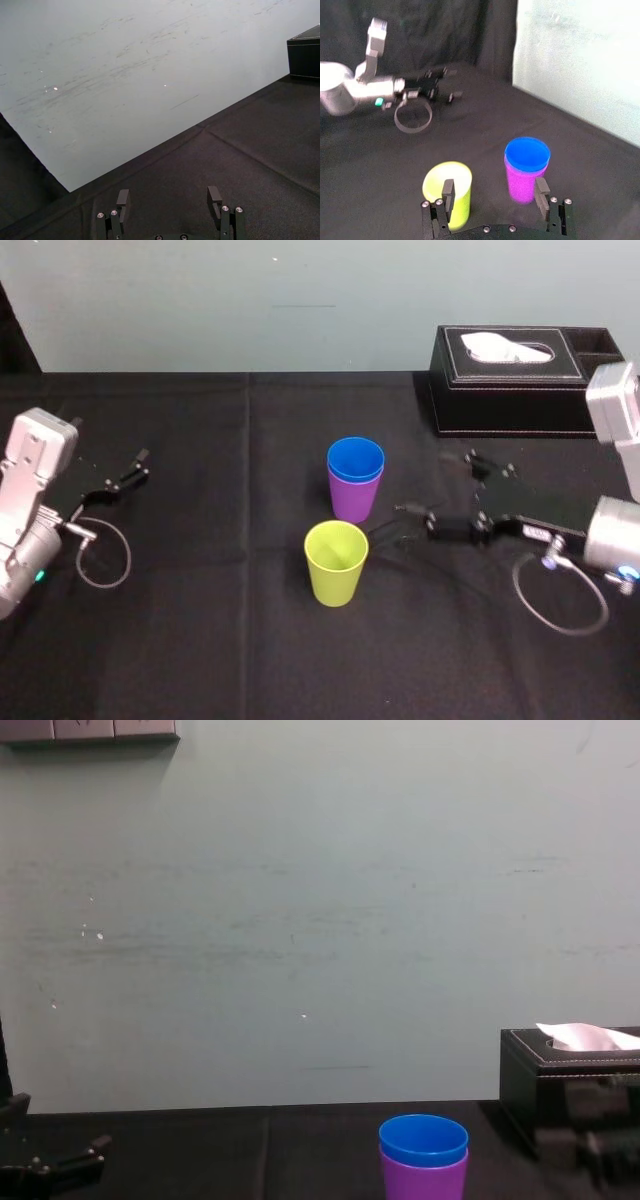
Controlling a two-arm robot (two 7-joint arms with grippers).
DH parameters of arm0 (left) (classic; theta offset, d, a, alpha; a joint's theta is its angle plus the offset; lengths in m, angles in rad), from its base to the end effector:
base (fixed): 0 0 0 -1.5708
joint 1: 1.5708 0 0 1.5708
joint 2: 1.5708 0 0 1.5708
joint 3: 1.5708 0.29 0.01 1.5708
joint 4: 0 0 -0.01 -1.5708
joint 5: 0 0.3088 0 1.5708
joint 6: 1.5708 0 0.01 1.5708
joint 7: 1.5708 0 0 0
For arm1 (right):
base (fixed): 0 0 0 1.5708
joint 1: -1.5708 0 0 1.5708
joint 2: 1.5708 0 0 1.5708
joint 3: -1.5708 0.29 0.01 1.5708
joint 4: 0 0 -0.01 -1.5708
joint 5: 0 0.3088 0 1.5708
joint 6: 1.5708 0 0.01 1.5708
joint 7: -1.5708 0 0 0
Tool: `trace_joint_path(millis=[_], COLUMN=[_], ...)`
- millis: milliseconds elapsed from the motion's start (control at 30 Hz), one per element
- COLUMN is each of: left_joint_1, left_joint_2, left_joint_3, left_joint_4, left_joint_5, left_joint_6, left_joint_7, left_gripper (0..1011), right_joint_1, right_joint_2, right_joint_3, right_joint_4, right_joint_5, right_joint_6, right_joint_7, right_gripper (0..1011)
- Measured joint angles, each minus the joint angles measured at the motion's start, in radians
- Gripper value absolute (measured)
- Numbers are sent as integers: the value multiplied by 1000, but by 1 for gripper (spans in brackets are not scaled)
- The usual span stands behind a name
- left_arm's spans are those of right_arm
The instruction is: Stack the three plastic cups sequentially using one hand.
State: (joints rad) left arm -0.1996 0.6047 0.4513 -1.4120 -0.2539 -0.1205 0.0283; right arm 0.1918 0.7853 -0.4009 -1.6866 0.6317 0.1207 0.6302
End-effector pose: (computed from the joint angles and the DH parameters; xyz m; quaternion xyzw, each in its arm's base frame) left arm 0.3581 0.0827 -0.3022 0.1415 -0.1325 0.5800 0.7912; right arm 0.3490 -0.0958 -0.2151 -0.1054 0.0042 -0.2870 0.9521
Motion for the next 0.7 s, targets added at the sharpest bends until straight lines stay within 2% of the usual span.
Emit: trace_joint_path(millis=[167, 300, 500, 700], left_joint_1=[0, 0, 0, 0], left_joint_2=[0, 0, 0, 0], left_joint_3=[0, 0, 0, 0], left_joint_4=[0, 0, 0, 0], left_joint_5=[0, 0, 0, 0], left_joint_6=[0, 0, 0, 0], left_joint_7=[0, 0, 0, 0], left_gripper=[1011, 1011, 1012, 1011], right_joint_1=[-29, -35, -35, -21], right_joint_2=[47, 58, 46, 13], right_joint_3=[-29, -56, -88, -110], right_joint_4=[-6, -2, 12, 40], right_joint_5=[-38, -67, -103, -120], right_joint_6=[-8, -24, -44, -46], right_joint_7=[31, 61, 77, 80], right_gripper=[1000, 1000, 1000, 1000])
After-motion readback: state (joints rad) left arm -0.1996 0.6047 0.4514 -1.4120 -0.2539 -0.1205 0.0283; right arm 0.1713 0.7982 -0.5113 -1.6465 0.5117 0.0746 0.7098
